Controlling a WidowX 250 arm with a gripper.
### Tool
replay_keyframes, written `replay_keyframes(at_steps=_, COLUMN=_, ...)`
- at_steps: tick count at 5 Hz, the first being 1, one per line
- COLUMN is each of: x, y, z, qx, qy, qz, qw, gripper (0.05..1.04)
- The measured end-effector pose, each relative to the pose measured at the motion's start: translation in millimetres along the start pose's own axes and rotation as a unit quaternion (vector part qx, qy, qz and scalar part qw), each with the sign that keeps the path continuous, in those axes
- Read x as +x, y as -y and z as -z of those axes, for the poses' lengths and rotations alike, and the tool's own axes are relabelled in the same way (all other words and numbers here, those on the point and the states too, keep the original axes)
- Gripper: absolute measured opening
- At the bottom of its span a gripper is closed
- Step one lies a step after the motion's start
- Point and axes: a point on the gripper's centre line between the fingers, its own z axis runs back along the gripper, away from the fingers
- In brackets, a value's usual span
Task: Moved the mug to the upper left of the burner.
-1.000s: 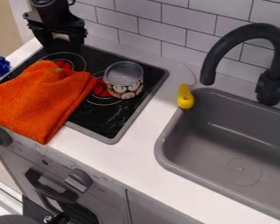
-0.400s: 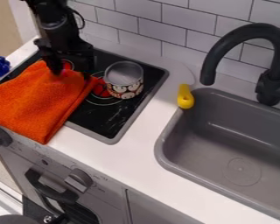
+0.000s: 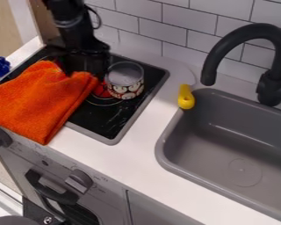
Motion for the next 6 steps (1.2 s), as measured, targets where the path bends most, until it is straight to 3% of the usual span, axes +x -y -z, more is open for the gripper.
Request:
replay_keyframes(at_steps=1, x=-8, y=23, z=0, qx=-0.008, qy=-0.012, qz=0.016, qw=0.9998, gripper=0.999)
replay_keyframes(at_steps=3, x=-15, y=65, z=2, qx=0.016, qy=-0.025, qz=-0.058, qw=0.9978, gripper=0.999)
replay_keyframes(at_steps=4, x=-12, y=68, z=6, qx=0.023, qy=-0.014, qz=-0.098, qw=0.9948, gripper=0.999)
replay_keyframes(at_steps=6, x=-11, y=60, z=15, qx=0.038, qy=-0.031, qz=-0.150, qw=0.9875, gripper=0.999)
